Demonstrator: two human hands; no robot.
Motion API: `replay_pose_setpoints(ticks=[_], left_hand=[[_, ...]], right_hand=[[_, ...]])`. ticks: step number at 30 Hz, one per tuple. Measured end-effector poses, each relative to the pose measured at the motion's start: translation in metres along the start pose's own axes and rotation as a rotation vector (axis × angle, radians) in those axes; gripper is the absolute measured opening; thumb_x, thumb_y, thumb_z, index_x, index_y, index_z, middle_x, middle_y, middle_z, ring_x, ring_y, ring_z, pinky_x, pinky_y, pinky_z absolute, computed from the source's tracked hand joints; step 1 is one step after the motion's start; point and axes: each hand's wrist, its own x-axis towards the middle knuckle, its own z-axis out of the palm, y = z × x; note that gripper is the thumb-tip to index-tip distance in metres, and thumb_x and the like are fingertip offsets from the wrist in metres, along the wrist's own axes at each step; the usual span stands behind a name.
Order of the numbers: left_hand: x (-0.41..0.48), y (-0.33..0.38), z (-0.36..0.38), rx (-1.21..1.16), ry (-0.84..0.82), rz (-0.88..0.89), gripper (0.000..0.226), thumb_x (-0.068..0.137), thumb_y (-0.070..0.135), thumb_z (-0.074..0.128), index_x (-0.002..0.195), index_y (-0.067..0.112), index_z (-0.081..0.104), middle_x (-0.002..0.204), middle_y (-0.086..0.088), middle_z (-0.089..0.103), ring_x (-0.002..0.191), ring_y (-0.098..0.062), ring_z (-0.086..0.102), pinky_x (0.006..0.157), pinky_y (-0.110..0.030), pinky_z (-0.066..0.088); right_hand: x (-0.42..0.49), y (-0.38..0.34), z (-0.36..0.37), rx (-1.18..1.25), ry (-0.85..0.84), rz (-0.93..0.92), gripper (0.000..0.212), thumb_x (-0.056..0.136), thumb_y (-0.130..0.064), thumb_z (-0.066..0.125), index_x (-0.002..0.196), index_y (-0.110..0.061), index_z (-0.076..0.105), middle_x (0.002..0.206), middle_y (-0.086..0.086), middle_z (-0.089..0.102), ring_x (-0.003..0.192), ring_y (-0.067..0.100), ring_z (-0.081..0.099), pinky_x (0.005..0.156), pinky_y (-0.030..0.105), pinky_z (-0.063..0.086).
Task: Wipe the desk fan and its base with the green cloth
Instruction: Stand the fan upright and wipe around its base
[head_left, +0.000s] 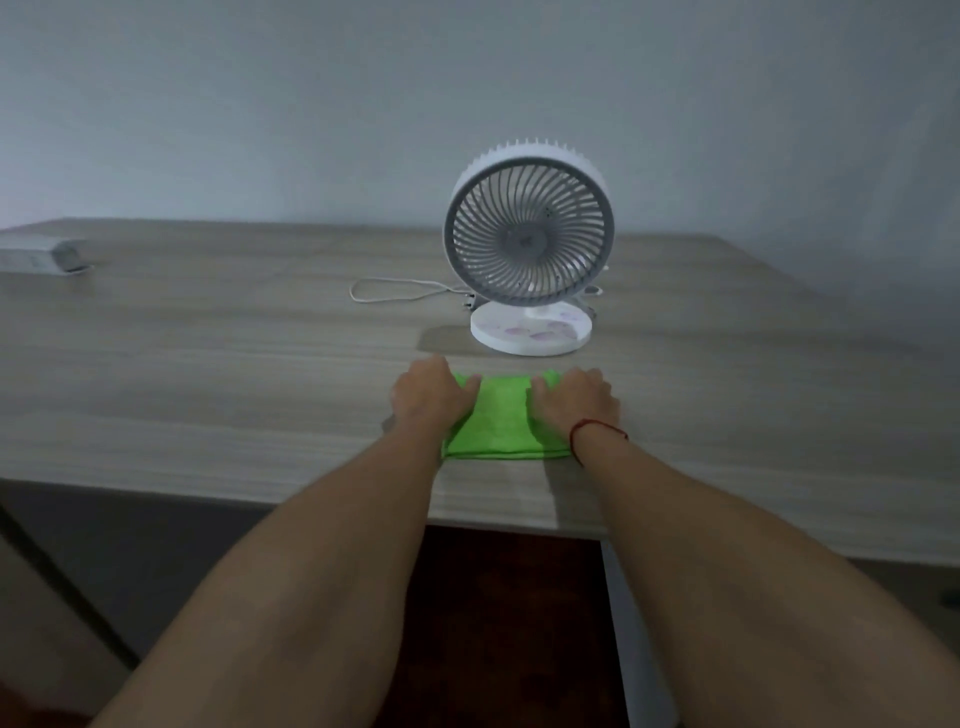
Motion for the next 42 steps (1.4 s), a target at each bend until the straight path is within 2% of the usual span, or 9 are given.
replay_pose_setpoints(ticks=[3, 7, 9, 11, 14, 17, 23, 33, 42], left_hand=[[0.024, -0.001, -0.001, -0.092, -0.001, -0.009, 0.058, 0.09, 0.055, 0.046, 0.117, 0.006, 0.062, 0.121, -0.015, 0.063, 0.114, -0.035, 0.059, 0.096, -0.042, 0.047], [0.06, 0.002, 0.014, -0.224, -0.006, 0.09, 0.029, 0.096, 0.029, 0.044, 0.1, 0.007, 0.062, 0.108, -0.016, 0.066, 0.104, -0.035, 0.061, 0.09, -0.041, 0.048], [0.08, 0.006, 0.025, -0.241, -0.004, 0.133, 0.029, 0.096, 0.02, 0.042, 0.109, 0.006, 0.064, 0.114, -0.018, 0.066, 0.107, -0.035, 0.06, 0.093, -0.042, 0.048], [0.1, 0.011, 0.035, -0.239, -0.028, 0.15, 0.035, 0.096, 0.017, 0.04, 0.119, 0.003, 0.062, 0.123, -0.021, 0.064, 0.112, -0.036, 0.059, 0.096, -0.041, 0.046], [0.124, 0.023, 0.043, -0.189, -0.106, 0.131, 0.045, 0.099, 0.018, 0.036, 0.141, 0.001, 0.043, 0.141, -0.024, 0.051, 0.129, -0.038, 0.048, 0.105, -0.04, 0.038], [0.141, 0.03, 0.05, -0.122, -0.149, 0.145, 0.05, 0.104, 0.027, 0.025, 0.148, 0.004, 0.032, 0.152, -0.021, 0.038, 0.139, -0.036, 0.038, 0.112, -0.038, 0.029], [0.165, 0.028, 0.063, -0.085, -0.157, 0.215, 0.045, 0.103, 0.03, 0.024, 0.135, 0.008, 0.047, 0.147, -0.019, 0.046, 0.133, -0.035, 0.045, 0.107, -0.038, 0.032], [0.149, 0.025, 0.061, -0.122, -0.171, 0.187, 0.046, 0.101, 0.028, 0.026, 0.136, 0.007, 0.045, 0.144, -0.022, 0.048, 0.129, -0.038, 0.047, 0.105, -0.04, 0.036], [0.092, 0.013, 0.043, -0.185, -0.202, 0.155, 0.045, 0.102, 0.026, 0.028, 0.139, 0.004, 0.043, 0.141, -0.025, 0.05, 0.128, -0.039, 0.048, 0.107, -0.042, 0.039]], right_hand=[[0.024, 0.005, -0.001, 0.066, 0.066, 0.043, 0.048, 0.094, -0.037, 0.038, 0.124, -0.003, 0.055, 0.132, 0.021, 0.051, 0.123, 0.037, 0.048, 0.103, 0.043, 0.037], [0.064, 0.01, 0.009, 0.121, 0.079, 0.09, 0.041, 0.093, -0.029, 0.032, 0.116, -0.007, 0.058, 0.129, 0.018, 0.057, 0.121, 0.034, 0.052, 0.105, 0.043, 0.033], [0.083, 0.011, 0.016, 0.132, 0.066, 0.084, 0.038, 0.093, -0.027, 0.031, 0.114, -0.009, 0.057, 0.129, 0.016, 0.058, 0.121, 0.032, 0.052, 0.106, 0.043, 0.03], [0.101, 0.01, 0.019, 0.15, 0.066, 0.085, 0.038, 0.094, -0.026, 0.03, 0.12, -0.01, 0.052, 0.133, 0.016, 0.056, 0.124, 0.032, 0.05, 0.107, 0.043, 0.027], [0.127, 0.011, 0.02, 0.182, 0.075, 0.139, 0.042, 0.096, -0.024, 0.028, 0.131, -0.01, 0.046, 0.136, 0.019, 0.054, 0.129, 0.032, 0.047, 0.113, 0.042, 0.023], [0.149, 0.015, 0.023, 0.181, 0.086, 0.166, 0.04, 0.096, -0.023, 0.028, 0.127, -0.009, 0.05, 0.135, 0.018, 0.055, 0.128, 0.031, 0.047, 0.113, 0.041, 0.023], [0.166, 0.02, 0.027, 0.194, 0.12, 0.156, 0.037, 0.093, -0.019, 0.032, 0.122, -0.011, 0.053, 0.135, 0.016, 0.055, 0.129, 0.03, 0.046, 0.114, 0.04, 0.023], [0.154, 0.024, 0.024, 0.215, 0.065, 0.126, 0.038, 0.09, -0.019, 0.039, 0.123, -0.013, 0.055, 0.134, 0.017, 0.056, 0.132, 0.032, 0.044, 0.119, 0.042, 0.017], [0.096, 0.022, 0.013, 0.263, 0.0, 0.122, 0.044, 0.091, -0.022, 0.041, 0.132, -0.01, 0.048, 0.136, 0.02, 0.054, 0.128, 0.036, 0.048, 0.109, 0.038, 0.035]])
